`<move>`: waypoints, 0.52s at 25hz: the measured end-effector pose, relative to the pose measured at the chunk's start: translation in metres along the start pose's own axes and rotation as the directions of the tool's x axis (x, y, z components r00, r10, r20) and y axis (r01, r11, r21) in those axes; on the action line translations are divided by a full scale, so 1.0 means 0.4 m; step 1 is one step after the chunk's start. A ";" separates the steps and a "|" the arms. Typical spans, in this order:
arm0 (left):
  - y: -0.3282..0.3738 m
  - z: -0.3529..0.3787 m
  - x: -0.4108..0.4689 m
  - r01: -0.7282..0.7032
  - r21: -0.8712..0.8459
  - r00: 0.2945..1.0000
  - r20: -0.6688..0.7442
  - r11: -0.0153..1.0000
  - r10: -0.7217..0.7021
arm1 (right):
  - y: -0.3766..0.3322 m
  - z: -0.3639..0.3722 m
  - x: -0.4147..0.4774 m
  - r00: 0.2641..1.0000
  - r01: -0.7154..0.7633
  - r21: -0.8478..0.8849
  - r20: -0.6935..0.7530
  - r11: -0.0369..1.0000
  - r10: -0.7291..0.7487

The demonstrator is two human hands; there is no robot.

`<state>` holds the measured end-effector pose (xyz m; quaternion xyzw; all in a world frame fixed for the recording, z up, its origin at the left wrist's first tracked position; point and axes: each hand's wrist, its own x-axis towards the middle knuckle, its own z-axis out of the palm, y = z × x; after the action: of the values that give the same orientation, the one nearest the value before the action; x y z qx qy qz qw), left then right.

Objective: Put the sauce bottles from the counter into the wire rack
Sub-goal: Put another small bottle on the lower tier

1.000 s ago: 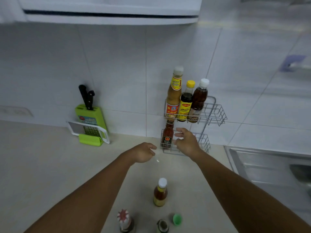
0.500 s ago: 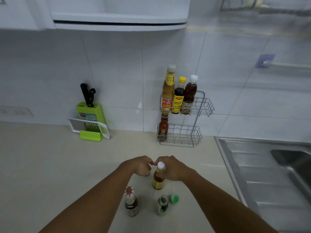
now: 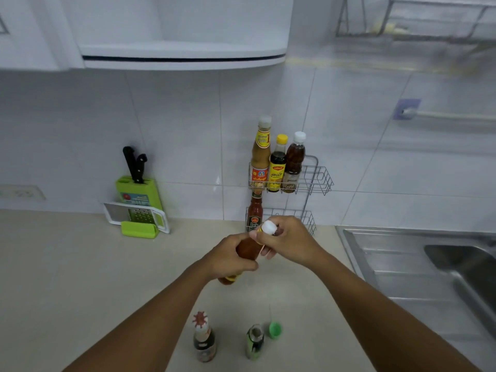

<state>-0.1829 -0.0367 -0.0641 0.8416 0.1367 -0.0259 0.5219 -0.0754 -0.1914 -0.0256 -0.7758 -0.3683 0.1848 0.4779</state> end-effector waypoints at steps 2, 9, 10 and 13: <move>0.060 -0.017 0.000 -0.026 -0.055 0.995 0.095 0.998 0.031 | -0.040 -0.055 0.010 0.975 0.192 -0.275 -0.055 0.942 -0.215; 0.142 0.015 0.039 -0.010 0.662 0.979 -0.148 0.749 0.143 | 0.003 -0.106 0.057 0.976 -0.214 -0.267 -0.104 0.940 0.193; 0.150 0.027 0.045 0.017 0.820 0.948 -0.194 0.572 0.251 | 0.012 -0.110 0.055 0.904 -0.427 -0.036 -0.052 0.904 0.425; 0.178 0.039 0.062 0.006 0.742 0.953 -0.208 0.670 0.221 | 0.002 -0.140 0.057 0.809 -0.577 0.285 0.071 0.765 0.584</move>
<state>-0.1394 -0.0754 -0.0139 0.9813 0.1367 0.0718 0.1152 -0.0244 -0.2084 0.0019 -0.7738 -0.0736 0.3673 0.5108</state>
